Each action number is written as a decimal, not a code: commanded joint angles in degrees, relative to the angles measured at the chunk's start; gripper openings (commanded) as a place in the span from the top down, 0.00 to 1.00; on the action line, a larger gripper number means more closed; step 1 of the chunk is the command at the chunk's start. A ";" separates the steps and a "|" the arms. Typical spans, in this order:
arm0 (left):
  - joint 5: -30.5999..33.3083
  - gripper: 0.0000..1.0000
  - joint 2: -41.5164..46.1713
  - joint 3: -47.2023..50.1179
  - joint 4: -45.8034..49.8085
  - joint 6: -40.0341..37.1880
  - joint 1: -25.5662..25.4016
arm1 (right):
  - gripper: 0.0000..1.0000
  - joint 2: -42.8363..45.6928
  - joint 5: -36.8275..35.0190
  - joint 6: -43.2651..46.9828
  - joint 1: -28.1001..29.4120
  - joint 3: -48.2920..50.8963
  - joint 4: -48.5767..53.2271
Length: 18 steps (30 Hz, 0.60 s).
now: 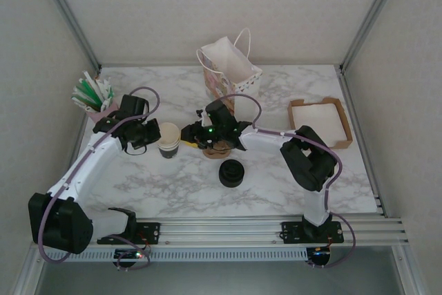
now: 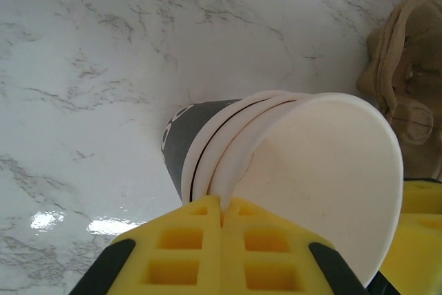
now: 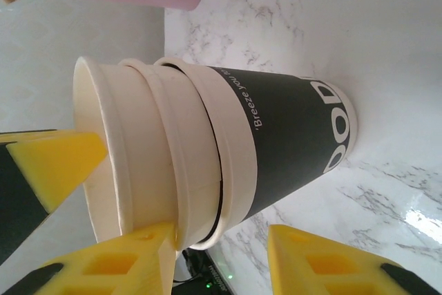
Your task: Pack the takeout coffee
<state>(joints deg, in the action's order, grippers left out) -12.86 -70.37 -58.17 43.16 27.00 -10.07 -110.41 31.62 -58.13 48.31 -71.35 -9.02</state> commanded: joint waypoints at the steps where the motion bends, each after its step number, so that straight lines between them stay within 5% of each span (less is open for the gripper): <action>1: -4.35 1.00 2.22 0.07 -2.01 0.33 0.48 | 0.61 1.52 -3.77 3.98 1.38 -2.26 8.11; 18: -4.08 1.00 2.16 0.55 -1.62 -0.02 1.61 | 0.60 2.31 -7.71 8.70 2.22 -6.88 17.25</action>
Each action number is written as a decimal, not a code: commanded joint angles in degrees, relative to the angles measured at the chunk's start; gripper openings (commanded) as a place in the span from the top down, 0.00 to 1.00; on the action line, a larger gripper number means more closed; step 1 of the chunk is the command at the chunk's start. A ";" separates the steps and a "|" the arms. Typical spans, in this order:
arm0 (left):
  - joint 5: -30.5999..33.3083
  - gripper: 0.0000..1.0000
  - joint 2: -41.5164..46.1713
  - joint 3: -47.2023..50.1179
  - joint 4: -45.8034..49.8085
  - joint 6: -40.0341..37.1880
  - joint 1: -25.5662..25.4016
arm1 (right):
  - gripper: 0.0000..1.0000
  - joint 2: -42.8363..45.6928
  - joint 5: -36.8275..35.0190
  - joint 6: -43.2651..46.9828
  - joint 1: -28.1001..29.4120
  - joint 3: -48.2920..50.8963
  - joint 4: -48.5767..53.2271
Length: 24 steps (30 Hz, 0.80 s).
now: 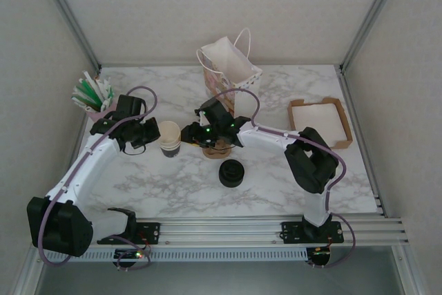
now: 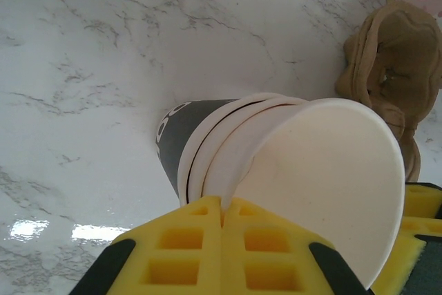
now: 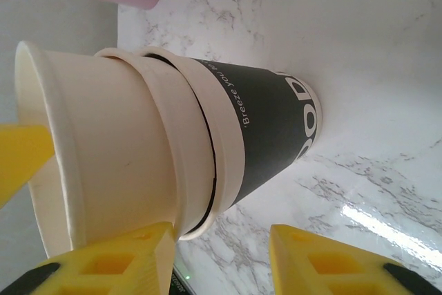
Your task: Pack the takeout coffee
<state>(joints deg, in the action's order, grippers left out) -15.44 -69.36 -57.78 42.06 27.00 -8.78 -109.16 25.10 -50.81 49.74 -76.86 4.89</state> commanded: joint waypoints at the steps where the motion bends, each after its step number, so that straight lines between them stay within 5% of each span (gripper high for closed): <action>1: -1.20 1.00 1.28 -0.33 -0.14 -0.02 0.29 | 0.59 0.97 -1.12 1.47 0.85 -1.62 3.38; 13: 1.55 1.00 2.92 -5.81 3.03 -0.10 1.96 | 0.55 1.14 -1.00 3.01 1.32 -4.72 6.01; 24: 1.91 1.00 4.01 -13.37 8.34 -1.43 2.01 | 0.35 8.01 -4.58 6.89 1.26 -5.06 11.90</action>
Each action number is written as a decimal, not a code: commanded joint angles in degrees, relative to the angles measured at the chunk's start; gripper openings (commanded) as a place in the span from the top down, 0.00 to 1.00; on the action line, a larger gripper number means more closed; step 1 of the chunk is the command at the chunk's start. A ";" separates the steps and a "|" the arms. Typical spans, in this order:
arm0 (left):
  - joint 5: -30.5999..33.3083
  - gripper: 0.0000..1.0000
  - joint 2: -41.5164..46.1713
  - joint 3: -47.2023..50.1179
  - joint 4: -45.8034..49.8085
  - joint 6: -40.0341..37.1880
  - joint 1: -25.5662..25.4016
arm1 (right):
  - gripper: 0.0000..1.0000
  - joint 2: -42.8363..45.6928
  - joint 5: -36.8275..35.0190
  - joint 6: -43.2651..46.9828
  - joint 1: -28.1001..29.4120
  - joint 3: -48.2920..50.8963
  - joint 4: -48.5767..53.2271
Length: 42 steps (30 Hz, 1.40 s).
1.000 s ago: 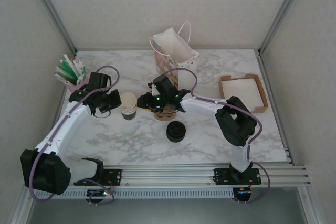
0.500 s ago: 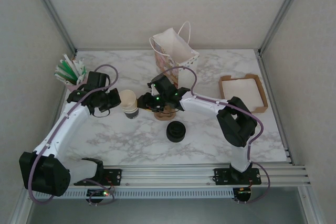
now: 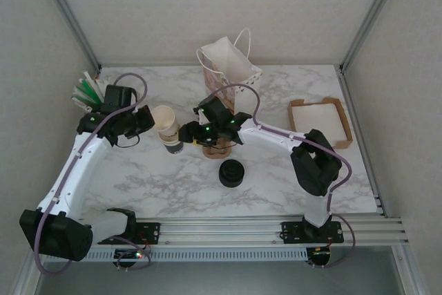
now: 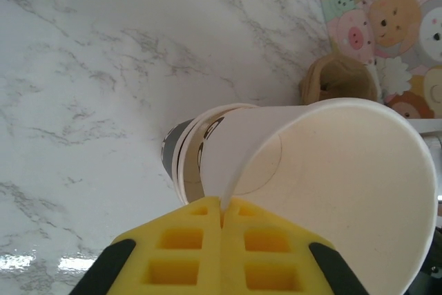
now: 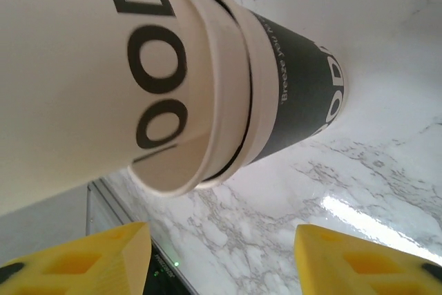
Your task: Pack the takeout coffee
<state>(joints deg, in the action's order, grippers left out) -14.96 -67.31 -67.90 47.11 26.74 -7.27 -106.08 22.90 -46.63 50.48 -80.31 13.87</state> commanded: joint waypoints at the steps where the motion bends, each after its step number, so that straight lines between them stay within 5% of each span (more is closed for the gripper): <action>1: 1.28 1.00 2.17 -3.89 3.67 -1.02 0.33 | 0.32 5.96 -2.97 3.28 0.54 -1.33 3.56; 6: 1.77 1.00 3.90 -6.56 6.03 -0.22 -1.92 | 0.16 13.44 -7.51 6.46 0.56 2.05 8.00; 8: 2.16 1.00 4.64 -7.33 6.91 0.45 -3.43 | 0.01 17.03 -9.79 7.45 0.59 4.33 9.78; 19: 9.30 1.00 6.93 -7.28 9.45 8.09 -19.31 | 0.01 35.68 -28.84 10.87 -0.68 14.47 25.98; 26: 12.76 1.00 6.21 -1.17 7.94 14.37 -30.70 | 0.01 42.66 -30.12 10.76 -3.21 19.34 32.55; 42: 9.73 1.00 3.93 17.71 -1.19 17.84 -35.97 | 0.01 43.37 -30.13 17.54 -3.72 28.48 27.32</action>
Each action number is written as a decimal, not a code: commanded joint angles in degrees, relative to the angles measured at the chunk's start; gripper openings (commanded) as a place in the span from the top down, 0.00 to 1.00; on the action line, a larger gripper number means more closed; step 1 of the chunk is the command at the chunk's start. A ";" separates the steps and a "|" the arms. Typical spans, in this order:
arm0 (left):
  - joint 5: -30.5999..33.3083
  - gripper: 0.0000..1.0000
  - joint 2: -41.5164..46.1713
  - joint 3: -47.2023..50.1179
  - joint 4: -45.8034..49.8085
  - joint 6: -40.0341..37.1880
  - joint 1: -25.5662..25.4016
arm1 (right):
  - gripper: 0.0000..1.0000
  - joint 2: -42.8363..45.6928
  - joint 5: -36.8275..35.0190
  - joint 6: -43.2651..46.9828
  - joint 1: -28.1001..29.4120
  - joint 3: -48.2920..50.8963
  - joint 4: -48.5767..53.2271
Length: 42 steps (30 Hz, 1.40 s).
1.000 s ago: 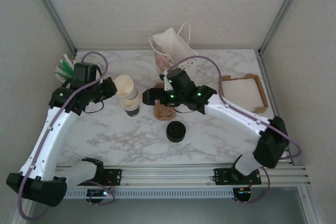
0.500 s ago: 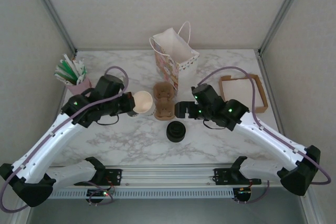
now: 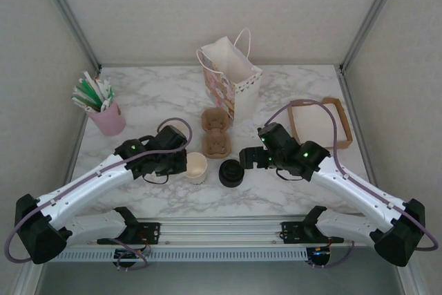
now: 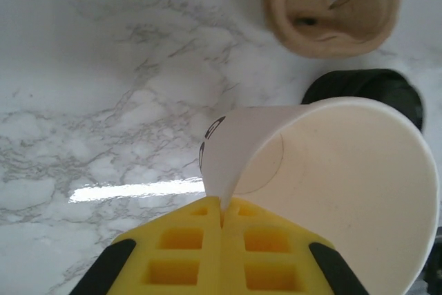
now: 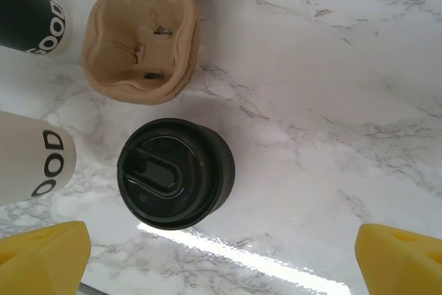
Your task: Pack the takeout coffee
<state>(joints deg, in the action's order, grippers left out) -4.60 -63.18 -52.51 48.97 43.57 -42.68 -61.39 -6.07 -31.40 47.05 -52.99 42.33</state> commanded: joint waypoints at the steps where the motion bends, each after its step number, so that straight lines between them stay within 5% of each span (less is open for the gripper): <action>1: -1.13 1.00 -0.24 3.56 -4.16 1.00 -0.61 | 0.01 -2.05 -1.22 2.40 -0.34 1.60 -1.21; 22: -0.34 0.98 -6.17 0.10 -3.85 -0.10 -2.41 | 0.01 -3.03 0.81 3.00 -0.33 3.20 -3.21; 33: 0.82 0.60 -4.29 -1.76 -3.88 0.39 -2.47 | 0.01 -2.87 0.59 2.56 -0.29 2.28 -2.67; 40: 3.55 0.07 7.56 2.21 -13.80 2.38 -2.41 | 0.01 -0.94 2.01 1.46 -0.29 0.86 -0.29; 42: 6.07 0.00 10.22 3.67 -16.57 2.42 -2.41 | 0.01 -0.44 3.78 1.43 -0.33 1.43 -1.24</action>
<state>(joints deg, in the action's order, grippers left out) -2.74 -55.83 -50.96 37.67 45.30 -44.60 -63.20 -4.21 -29.36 47.00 -50.11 40.40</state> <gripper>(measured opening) 0.985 0.988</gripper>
